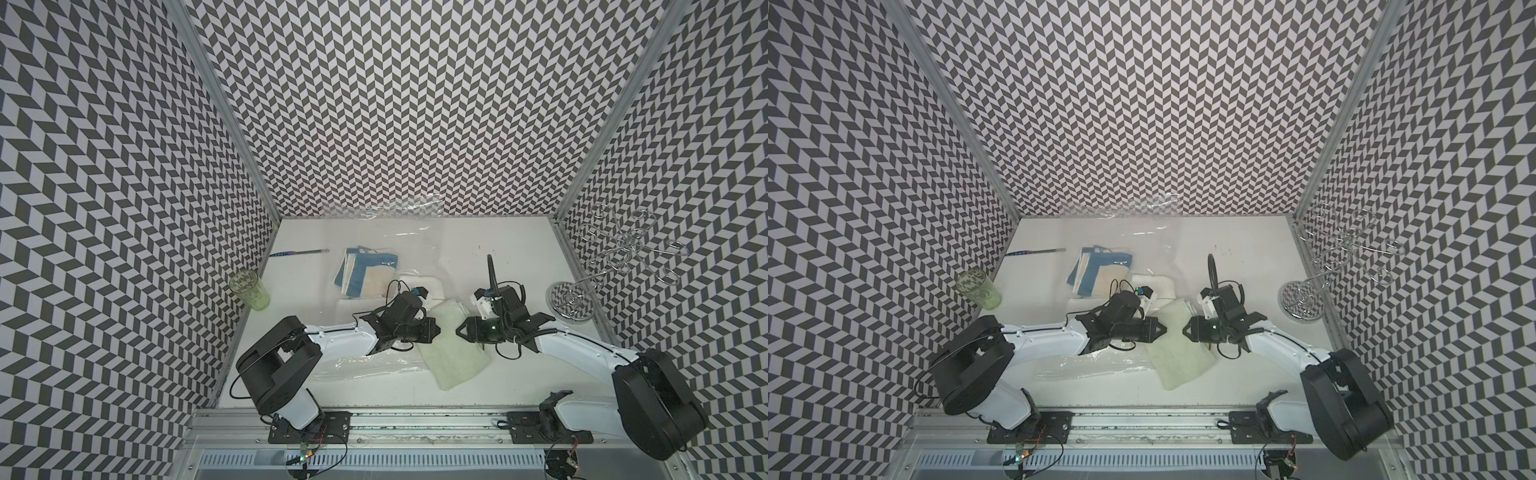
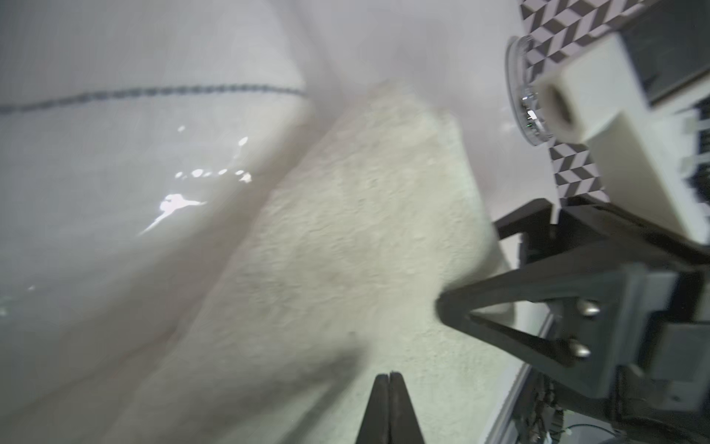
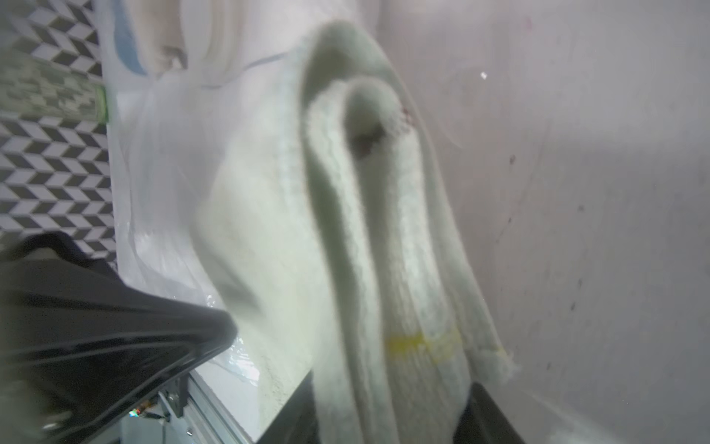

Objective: Place the folded towel into the vacuum bag
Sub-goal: Pick up the towel from the vacuum bag.

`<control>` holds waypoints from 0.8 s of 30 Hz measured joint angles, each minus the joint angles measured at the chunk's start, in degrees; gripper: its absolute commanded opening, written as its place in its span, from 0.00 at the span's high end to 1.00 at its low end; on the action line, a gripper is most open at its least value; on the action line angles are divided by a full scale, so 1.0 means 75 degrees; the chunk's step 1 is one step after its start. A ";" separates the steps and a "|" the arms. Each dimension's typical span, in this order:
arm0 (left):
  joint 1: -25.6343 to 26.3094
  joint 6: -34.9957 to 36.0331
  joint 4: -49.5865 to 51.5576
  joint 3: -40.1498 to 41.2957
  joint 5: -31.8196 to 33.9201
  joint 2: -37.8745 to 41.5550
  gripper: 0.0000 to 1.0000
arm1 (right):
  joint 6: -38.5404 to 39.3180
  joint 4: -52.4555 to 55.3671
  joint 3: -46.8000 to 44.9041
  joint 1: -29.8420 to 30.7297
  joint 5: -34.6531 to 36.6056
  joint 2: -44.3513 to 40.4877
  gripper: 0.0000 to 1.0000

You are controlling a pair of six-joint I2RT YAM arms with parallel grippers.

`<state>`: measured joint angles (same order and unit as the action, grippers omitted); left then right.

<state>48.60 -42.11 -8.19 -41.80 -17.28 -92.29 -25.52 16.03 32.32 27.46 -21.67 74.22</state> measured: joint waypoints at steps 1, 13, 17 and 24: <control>-0.0070 -0.0041 -0.0050 0.0052 -0.0006 -0.0134 0.97 | -0.0044 0.0058 0.0015 0.0236 0.0353 -0.0044 0.76; -0.0554 -0.0309 -0.1020 0.0458 -0.0318 -0.0493 0.98 | -0.1953 0.1341 0.1673 0.3689 0.4386 0.0694 0.95; -0.0618 -0.0312 -0.1075 0.0650 -0.0402 -0.0312 0.97 | -0.2620 0.0970 0.1772 0.3931 0.4564 0.1594 0.96; -0.0670 -0.0254 -0.0388 0.1186 -0.0335 0.1478 0.93 | -0.2975 0.0973 0.2241 0.3914 0.4739 0.2069 0.92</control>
<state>43.57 -44.01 -11.09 -32.91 -19.79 -81.21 -47.83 23.33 49.12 56.82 13.87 89.73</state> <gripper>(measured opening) 0.070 0.148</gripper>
